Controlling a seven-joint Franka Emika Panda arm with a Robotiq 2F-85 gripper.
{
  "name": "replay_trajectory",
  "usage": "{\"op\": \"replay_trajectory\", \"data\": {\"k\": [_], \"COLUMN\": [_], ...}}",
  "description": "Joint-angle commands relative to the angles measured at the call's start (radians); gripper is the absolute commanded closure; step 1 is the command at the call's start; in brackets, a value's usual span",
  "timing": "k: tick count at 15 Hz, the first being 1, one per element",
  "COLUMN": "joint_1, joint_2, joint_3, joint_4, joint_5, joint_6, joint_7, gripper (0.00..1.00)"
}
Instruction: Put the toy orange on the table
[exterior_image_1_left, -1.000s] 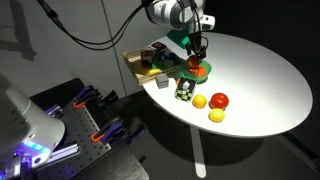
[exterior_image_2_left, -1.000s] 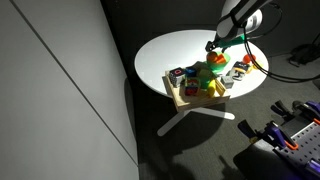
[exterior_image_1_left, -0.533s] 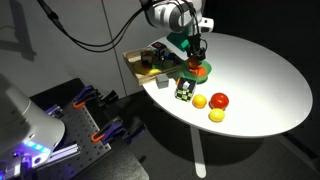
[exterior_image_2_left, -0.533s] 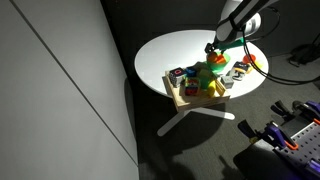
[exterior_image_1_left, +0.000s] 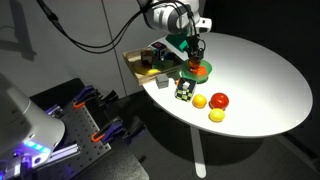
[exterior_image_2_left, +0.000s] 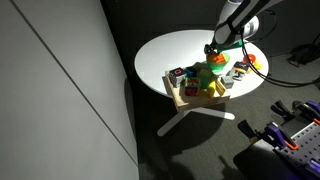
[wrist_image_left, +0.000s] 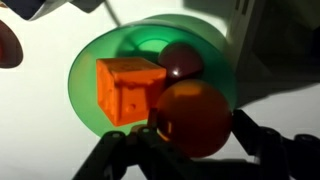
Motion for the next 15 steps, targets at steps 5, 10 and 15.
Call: {"op": "replay_trajectory", "data": {"k": [5, 10, 15], "joint_1": [0.035, 0.020, 0.000], "joint_2": [-0.043, -0.104, -0.184], "joint_3": [-0.045, -0.039, -0.016], "joint_4": [-0.015, -0.041, -0.077], "joint_5": [-0.005, -0.004, -0.003], "joint_6": [-0.012, -0.042, -0.108], "joint_7": [0.037, 0.022, 0.006], "gripper": [0.51, 0.51, 0.51]}}
